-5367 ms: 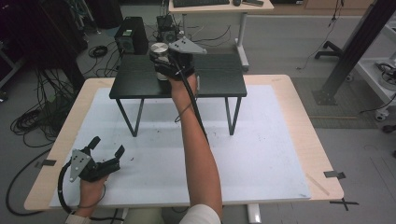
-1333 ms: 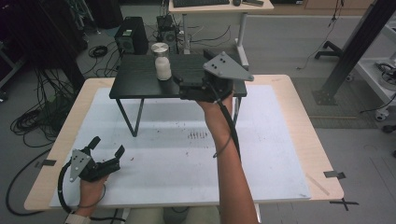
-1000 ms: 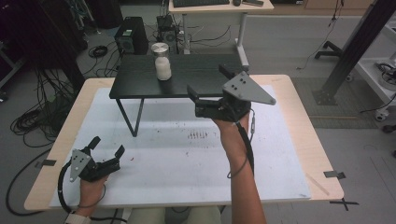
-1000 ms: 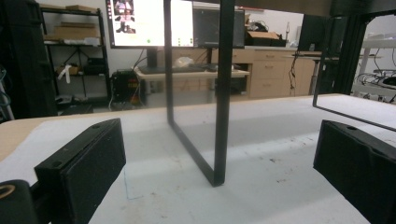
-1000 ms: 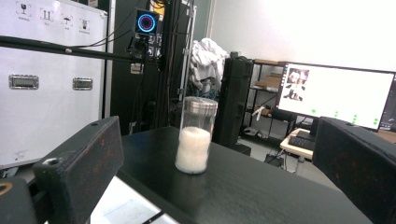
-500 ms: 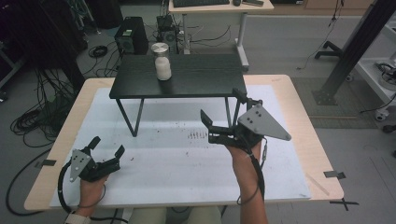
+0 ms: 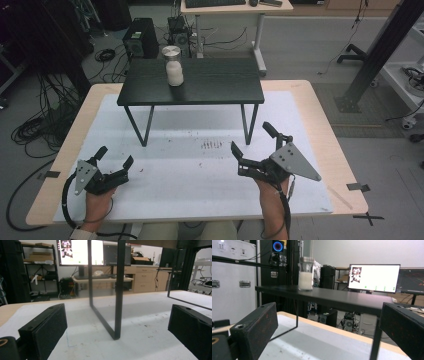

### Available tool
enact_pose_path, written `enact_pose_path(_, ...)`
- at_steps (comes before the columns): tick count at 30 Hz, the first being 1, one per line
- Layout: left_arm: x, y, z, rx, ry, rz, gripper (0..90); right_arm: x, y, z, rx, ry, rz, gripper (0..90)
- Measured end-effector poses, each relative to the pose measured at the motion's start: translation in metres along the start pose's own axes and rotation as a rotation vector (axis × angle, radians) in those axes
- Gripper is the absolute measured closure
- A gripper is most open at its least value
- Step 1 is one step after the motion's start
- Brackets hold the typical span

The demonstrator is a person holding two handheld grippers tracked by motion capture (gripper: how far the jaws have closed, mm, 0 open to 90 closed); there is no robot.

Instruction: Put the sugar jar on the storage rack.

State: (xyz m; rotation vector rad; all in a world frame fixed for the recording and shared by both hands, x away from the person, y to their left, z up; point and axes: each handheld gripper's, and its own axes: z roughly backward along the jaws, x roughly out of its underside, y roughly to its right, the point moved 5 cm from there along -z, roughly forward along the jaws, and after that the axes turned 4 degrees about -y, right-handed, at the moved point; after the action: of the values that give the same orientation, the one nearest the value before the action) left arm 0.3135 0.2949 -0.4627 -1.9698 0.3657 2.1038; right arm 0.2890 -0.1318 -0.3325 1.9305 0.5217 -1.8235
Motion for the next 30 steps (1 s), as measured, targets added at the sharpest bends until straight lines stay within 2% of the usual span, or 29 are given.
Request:
enact_pose_path(11, 0.0, 0.0, 0.0, 0.0, 0.0, -0.001, 2.3, 0.049, 0.015, 0.015, 0.073, -0.001, -0.013, 1.9)
enact_pose_path(19, 0.0, 0.0, 0.0, -0.001, 0.0, -0.001, 2.3, 0.085, 0.023, 0.02, 0.116, -0.054, -0.04, 1.7)
enact_pose_path(24, 0.0, 0.0, 0.0, -0.001, 0.0, 0.0, 2.3, 0.102, 0.026, 0.019, 0.116, -0.083, -0.063, 1.6)
enact_pose_path(30, 0.0, 0.0, 0.0, -0.001, 0.0, 0.0, 2.3, 0.118, 0.029, 0.017, 0.115, -0.089, -0.084, 1.9)
